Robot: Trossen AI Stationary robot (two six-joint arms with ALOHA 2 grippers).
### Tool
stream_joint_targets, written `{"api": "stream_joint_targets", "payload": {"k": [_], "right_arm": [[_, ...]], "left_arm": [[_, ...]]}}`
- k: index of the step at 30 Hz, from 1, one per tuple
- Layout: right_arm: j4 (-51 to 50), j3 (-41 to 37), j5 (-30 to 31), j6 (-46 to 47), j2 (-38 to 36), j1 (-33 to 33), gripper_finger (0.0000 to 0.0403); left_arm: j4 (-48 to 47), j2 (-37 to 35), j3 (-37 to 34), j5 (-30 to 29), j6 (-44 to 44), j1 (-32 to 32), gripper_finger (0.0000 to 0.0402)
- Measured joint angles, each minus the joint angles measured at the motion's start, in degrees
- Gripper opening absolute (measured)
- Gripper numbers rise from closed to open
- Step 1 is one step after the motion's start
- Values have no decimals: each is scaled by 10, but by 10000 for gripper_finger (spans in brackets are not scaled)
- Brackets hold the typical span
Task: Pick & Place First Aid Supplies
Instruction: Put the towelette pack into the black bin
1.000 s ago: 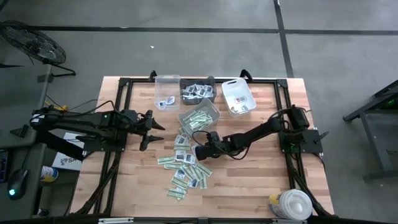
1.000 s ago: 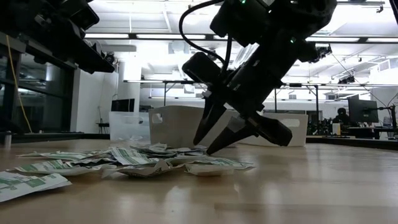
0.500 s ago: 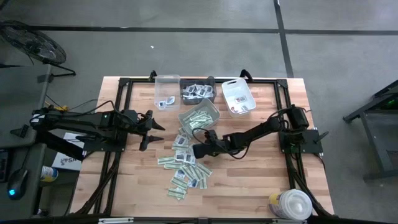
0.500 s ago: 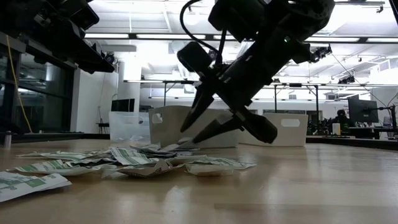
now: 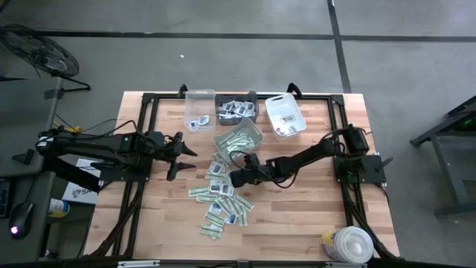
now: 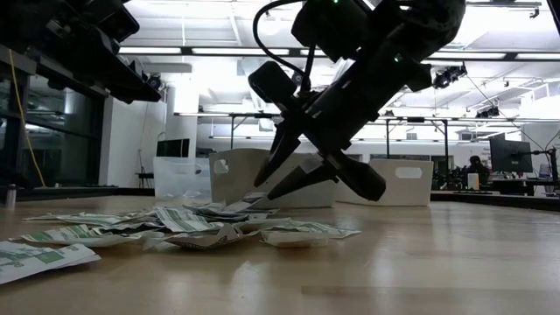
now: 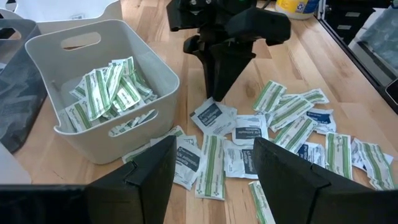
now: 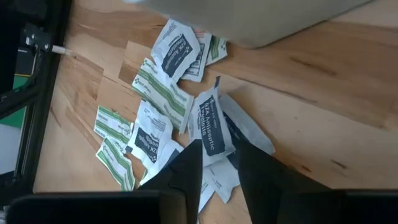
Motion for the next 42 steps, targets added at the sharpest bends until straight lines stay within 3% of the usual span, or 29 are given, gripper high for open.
{"api": "stream_joint_targets", "payload": {"k": [10, 31, 42], "right_arm": [[2, 0, -24, -31, 0, -10, 4], [38, 1, -34, -79, -35, -10, 0], [38, 1, -81, -229, -125, -20, 0]], "left_arm": [[0, 0, 0, 1, 1, 0, 215], [0, 0, 0, 1, 1, 0, 215], [0, 0, 0, 1, 1, 0, 215]]}}
